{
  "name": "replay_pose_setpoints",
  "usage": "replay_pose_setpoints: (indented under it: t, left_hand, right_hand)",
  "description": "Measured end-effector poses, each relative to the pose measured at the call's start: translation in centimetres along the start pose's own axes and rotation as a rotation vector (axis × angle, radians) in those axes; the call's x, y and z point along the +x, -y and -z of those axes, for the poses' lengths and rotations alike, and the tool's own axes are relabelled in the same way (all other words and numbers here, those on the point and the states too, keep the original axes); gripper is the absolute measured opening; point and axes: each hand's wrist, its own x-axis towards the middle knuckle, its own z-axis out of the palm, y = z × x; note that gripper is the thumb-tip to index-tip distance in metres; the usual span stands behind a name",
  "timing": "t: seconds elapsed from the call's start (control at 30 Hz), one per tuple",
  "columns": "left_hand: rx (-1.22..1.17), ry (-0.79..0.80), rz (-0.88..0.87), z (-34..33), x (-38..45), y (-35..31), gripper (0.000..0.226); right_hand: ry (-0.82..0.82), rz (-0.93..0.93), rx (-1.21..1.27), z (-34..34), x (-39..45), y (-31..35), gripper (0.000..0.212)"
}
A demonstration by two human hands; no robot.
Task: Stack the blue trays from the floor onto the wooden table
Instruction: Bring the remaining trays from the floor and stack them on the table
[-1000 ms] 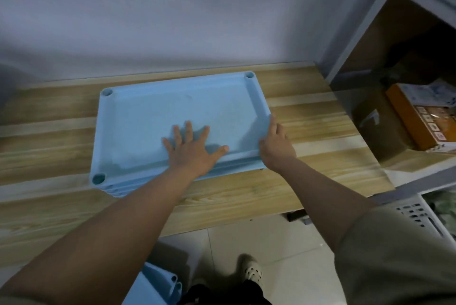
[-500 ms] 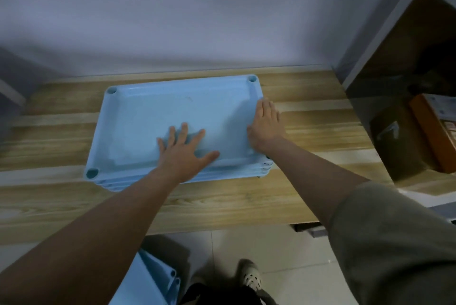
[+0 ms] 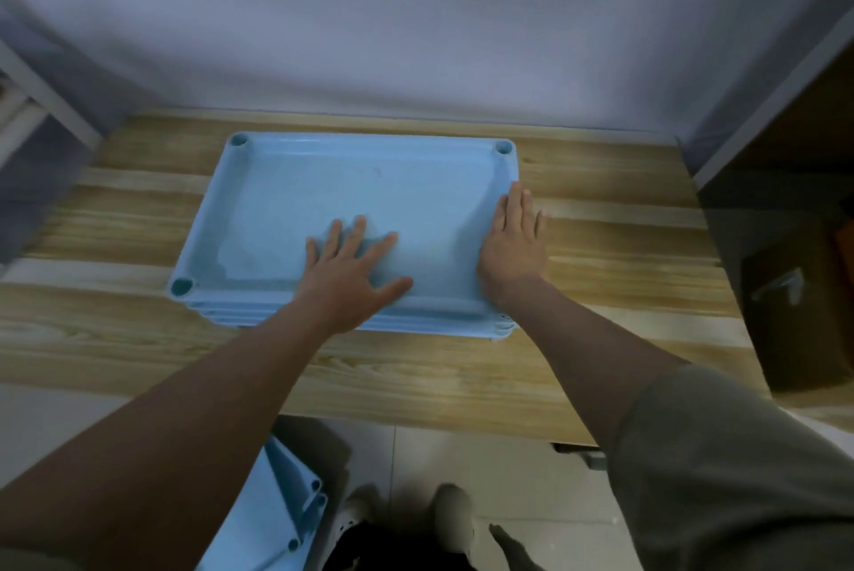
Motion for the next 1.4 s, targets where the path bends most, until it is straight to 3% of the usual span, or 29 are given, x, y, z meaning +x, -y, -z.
replay_pose_setpoints:
  t: [0.27, 0.47, 0.8, 1.0, 1.17, 1.4]
  left_hand:
    - [-0.005, -0.059, 0.024, -0.1, -0.5, -0.4, 0.059]
    - [-0.287, -0.304, 0.014, -0.3, -2.8, -0.1, 0.043]
    - [-0.565, -0.392, 0.16, -0.6, -12.1, 7.1, 0.03]
    - [-0.671, -0.338, 0.329, -2.5, -21.0, 12.3, 0.022]
    - [-0.838, -0.23, 0.558, -6.0, -29.1, 17.2, 0.025]
    - [-1.077, -0.114, 0.808, -13.9, -37.9, 23.1, 0.01]
  right_hand:
    - [-0.09, 0.132, -0.053, 0.6, -1.2, 0.1, 0.069]
    - [-0.117, 0.302, 0.005, 1.7, -2.9, 3.4, 0.059]
    - [-0.176, 0.558, 0.164, 1.2, -8.8, 13.0, 0.051]
    - [-0.223, 0.688, 0.287, -1.2, -15.9, 19.4, 0.049]
    - [-0.153, 0.765, 0.304, -4.6, -22.4, 23.9, 0.041]
    - [0.239, 0.727, 0.303, -11.1, -27.7, 28.1, 0.041]
